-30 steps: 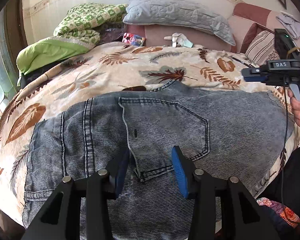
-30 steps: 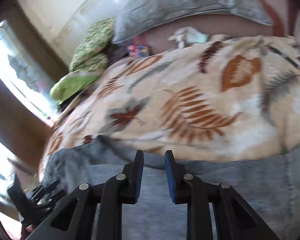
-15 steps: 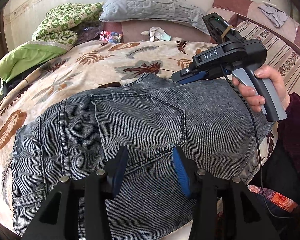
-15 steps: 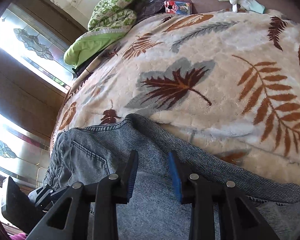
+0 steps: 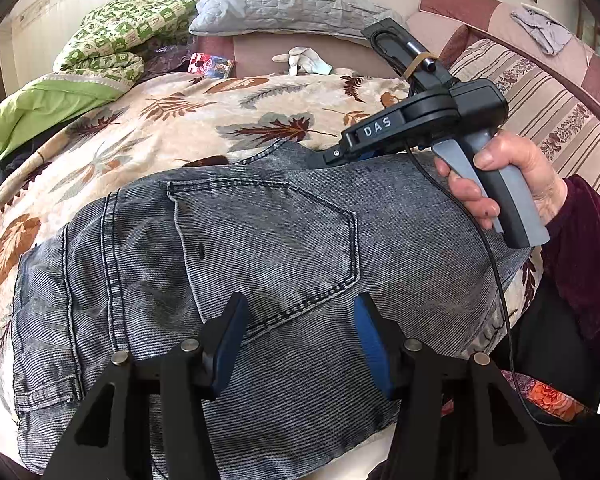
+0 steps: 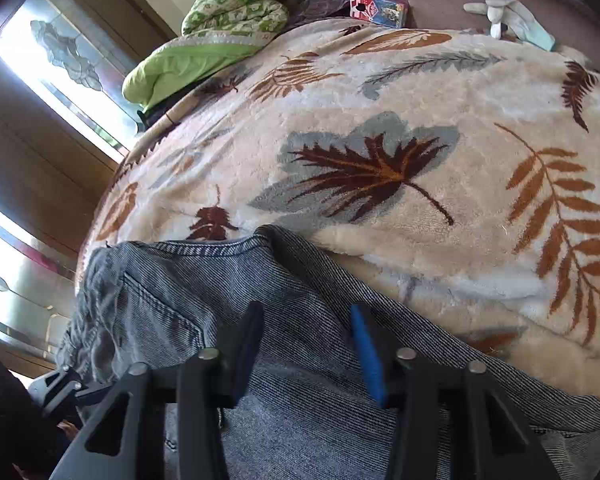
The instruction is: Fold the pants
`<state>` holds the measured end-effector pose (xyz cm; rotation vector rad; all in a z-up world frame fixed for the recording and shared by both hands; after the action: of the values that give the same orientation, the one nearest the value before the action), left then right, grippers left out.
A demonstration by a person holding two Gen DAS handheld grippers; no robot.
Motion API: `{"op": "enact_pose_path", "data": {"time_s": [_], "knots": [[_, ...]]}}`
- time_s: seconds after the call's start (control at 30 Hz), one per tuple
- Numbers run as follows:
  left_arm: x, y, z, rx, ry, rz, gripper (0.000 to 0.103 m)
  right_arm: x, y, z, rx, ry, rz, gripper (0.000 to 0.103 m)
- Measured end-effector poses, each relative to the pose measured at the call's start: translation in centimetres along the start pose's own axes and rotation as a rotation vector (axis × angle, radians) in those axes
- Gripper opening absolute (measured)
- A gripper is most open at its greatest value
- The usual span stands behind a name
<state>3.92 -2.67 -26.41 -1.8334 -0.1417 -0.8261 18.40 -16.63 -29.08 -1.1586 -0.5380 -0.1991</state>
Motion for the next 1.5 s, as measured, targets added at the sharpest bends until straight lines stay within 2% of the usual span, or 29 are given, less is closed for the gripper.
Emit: {"op": "enact_pose_path", "data": {"time_s": [0.03,0.07,0.1,0.2,0.27,0.33,0.4,0.5,0.63,0.7,0.87,0.93,1.0,1.03,1.07,1.1,1.17,1.23,1.33,1.43,1.5], "knots": [[0.0,0.0,0.0,0.000,-0.001,-0.001,0.056,-0.1,0.1,0.2,-0.033,-0.022,0.007,0.018],[0.0,-0.1,0.1,0.001,-0.003,-0.002,0.056,-0.1,0.1,0.3,-0.068,-0.044,0.008,0.011],[0.0,-0.1,0.2,0.001,-0.006,-0.003,0.056,-0.1,0.0,0.4,-0.100,-0.057,0.005,0.006],[0.2,-0.3,0.6,0.008,-0.026,-0.011,0.056,0.3,-0.8,0.3,-0.183,-0.068,-0.031,0.002],[0.3,-0.4,0.8,0.006,-0.038,-0.015,0.056,0.8,-1.4,0.3,-0.230,-0.077,-0.067,0.002],[0.3,-0.4,0.9,0.009,-0.040,-0.014,0.056,0.9,-0.9,0.0,-0.242,-0.067,-0.054,0.002],[0.1,-0.3,0.9,0.018,-0.033,-0.010,0.056,0.6,0.2,-0.8,-0.247,-0.042,-0.035,0.002],[-0.1,-0.2,0.8,0.030,-0.014,-0.011,0.056,1.0,0.1,-1.6,-0.235,0.008,-0.080,0.001],[-0.2,-0.3,0.8,0.036,-0.012,-0.014,0.056,1.1,-2.7,-3.2,-0.127,0.165,-0.162,0.003],[-0.1,-0.4,0.9,0.035,-0.019,-0.021,0.056,0.7,-4.9,-3.1,-0.065,0.191,-0.185,0.003],[0.2,-0.5,0.4,0.023,-0.028,-0.027,0.056,-2.2,-6.9,-1.6,-0.068,0.137,-0.124,0.003],[0.1,0.1,0.0,0.049,-0.004,-0.016,0.056,-3.3,-5.9,-1.6,-0.096,0.133,-0.077,0.003],[-0.1,0.7,-0.3,0.084,0.023,-0.004,0.056,-4.9,-3.6,-2.7,-0.149,0.134,0.014,0.004],[-0.1,0.8,-0.4,0.095,0.034,-0.007,0.056,-5.2,-3.0,-3.3,-0.133,0.144,-0.005,0.003],[0.0,0.9,-0.5,0.098,0.039,-0.009,0.056,-5.1,-3.4,-3.7,-0.114,0.151,-0.063,0.003],[0.0,0.8,-0.5,0.096,0.035,-0.011,0.056,-5.1,-3.9,-4.2,-0.116,0.161,-0.074,0.003],[0.3,0.6,-0.3,0.080,0.015,-0.019,0.056,-5.1,-6.0,-5.5,-0.200,0.185,-0.106,0.004],[0.7,0.3,-0.2,0.065,-0.005,-0.039,0.056,-5.5,-8.3,-6.6,-0.204,0.194,-0.147,0.004],[1.4,0.1,-0.8,0.038,-0.014,-0.065,0.056,-7.6,-10.3,-8.6,-0.173,0.272,-0.150,0.004],[1.0,2.0,-2.0,0.062,0.015,0.001,0.058,-10.7,-10.3,-11.5,-0.214,0.339,-0.101,0.004],[1.0,2.8,-2.7,0.106,0.045,0.015,0.058,-11.8,-11.4,-12.8,-0.119,0.413,-0.142,0.004]]}}
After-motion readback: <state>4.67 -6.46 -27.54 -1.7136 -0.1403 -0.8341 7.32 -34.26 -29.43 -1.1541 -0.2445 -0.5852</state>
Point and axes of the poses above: each gripper's, at about its wrist camera, not at the fingertips, and y roughly the way its jaws point, z to its left, x to its top, the point moved 7 cm from there along y, roughly the way its jaws point, and after that the axes turned 9 degrees about -y, right-handed, at the moved point
